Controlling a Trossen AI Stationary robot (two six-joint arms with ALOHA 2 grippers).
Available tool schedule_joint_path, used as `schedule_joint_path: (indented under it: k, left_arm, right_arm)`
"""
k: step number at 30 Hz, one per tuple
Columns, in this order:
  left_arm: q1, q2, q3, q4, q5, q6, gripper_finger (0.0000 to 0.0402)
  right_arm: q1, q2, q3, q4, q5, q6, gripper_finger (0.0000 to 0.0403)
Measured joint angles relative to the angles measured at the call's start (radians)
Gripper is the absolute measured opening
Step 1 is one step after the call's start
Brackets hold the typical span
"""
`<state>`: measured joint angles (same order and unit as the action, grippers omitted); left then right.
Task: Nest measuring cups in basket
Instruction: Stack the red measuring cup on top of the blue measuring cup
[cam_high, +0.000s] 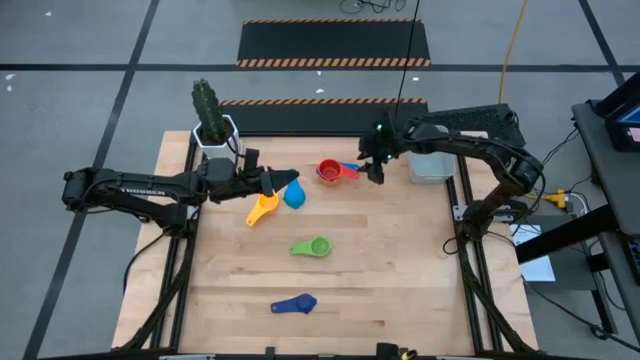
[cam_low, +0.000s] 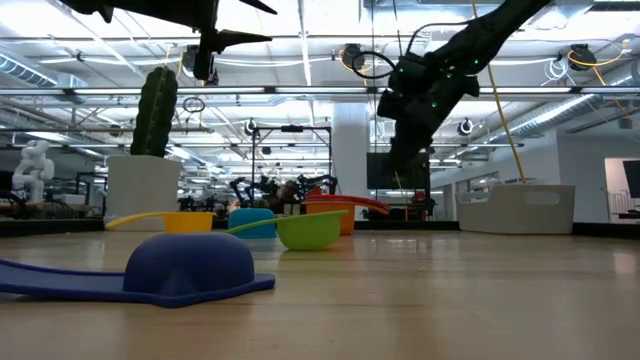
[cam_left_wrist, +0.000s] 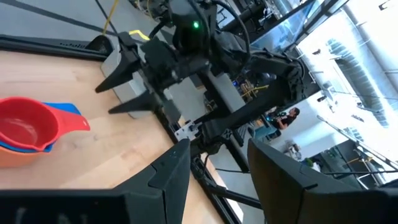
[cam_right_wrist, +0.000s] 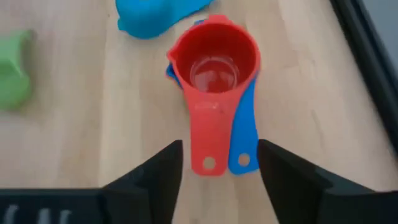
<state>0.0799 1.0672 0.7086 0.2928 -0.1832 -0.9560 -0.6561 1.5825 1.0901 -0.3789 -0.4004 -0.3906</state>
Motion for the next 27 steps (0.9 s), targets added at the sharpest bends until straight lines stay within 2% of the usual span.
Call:
schedule_joint_path:
  k: [2, 8, 13, 16, 21, 27]
  left_arm:
    - [0.000, 0.000, 0.000, 0.000, 0.000, -0.009, 0.0163]
    - [-0.011, 0.000, 0.000, 0.004, 0.001, -0.041, 0.0163]
    - [-0.028, 0.000, 0.000, 0.006, 0.003, -0.023, 0.0163]
    - [-0.030, 0.000, 0.000, 0.005, 0.003, -0.018, 0.0163]
    - [-0.029, 0.000, 0.000, 0.004, 0.003, -0.007, 0.0163]
    - [-0.015, 0.000, 0.000, -0.005, 0.002, 0.020, 0.0163]
  right_arm:
    - [0.024, 0.014, 0.000, 0.037, 0.033, -0.038, 0.0224]
    - [0.055, 0.092, 0.000, 0.104, 0.075, -0.002, 0.0289]
    - [0.080, 0.148, 0.000, 0.127, 0.143, -0.021, 0.0320]
    - [0.089, 0.170, 0.000, 0.137, 0.143, -0.040, 0.0334]
    - [0.095, 0.197, 0.000, 0.155, 0.197, -0.051, 0.0339]
    - [0.094, 0.200, 0.000, 0.182, 0.195, -0.097, 0.0306]
